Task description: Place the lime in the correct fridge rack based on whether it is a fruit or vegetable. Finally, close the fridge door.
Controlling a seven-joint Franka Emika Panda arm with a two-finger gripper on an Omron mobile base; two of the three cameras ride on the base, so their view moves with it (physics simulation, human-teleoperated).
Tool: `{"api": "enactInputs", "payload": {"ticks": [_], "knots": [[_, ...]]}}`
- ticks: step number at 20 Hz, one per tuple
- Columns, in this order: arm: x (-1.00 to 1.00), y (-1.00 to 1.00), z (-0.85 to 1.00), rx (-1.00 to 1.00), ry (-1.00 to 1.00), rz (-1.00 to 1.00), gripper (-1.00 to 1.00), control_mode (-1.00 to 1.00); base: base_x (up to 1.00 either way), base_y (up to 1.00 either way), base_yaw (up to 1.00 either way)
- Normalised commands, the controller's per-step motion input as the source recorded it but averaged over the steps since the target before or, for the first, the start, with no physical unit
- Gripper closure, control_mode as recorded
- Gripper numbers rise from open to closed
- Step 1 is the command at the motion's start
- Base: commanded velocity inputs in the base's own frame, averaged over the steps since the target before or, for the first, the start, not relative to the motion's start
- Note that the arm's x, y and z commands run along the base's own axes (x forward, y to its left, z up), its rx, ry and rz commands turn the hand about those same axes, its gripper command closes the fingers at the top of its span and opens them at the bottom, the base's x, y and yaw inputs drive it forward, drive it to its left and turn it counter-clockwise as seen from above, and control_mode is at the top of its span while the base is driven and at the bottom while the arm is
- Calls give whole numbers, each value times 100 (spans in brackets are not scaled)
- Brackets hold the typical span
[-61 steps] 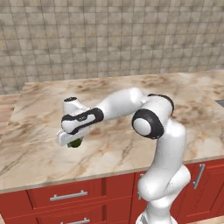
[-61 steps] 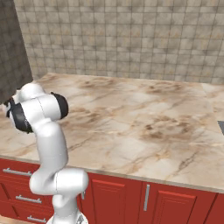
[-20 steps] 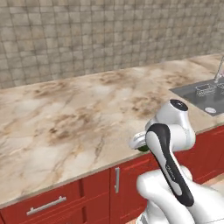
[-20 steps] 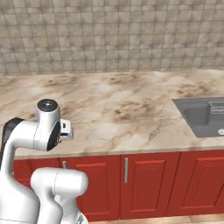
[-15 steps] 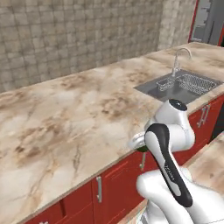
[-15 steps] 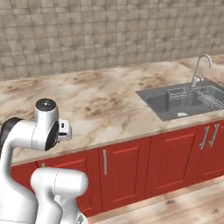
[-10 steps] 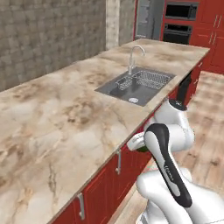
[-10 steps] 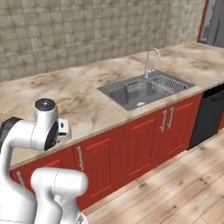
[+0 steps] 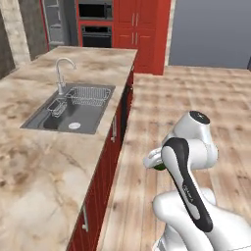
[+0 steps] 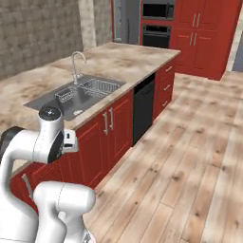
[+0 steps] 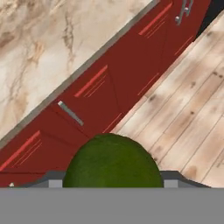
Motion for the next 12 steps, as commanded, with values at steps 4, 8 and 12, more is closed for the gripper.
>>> {"api": "enactInputs", "payload": {"ticks": [4,8,12], "knots": [[0,0,0,0,0,0,100,100,84,-50,-53],[0,0,0,0,0,0,100,100,93,-53,-50],[0,0,0,0,0,0,100,100,100,-57,-37]]}}
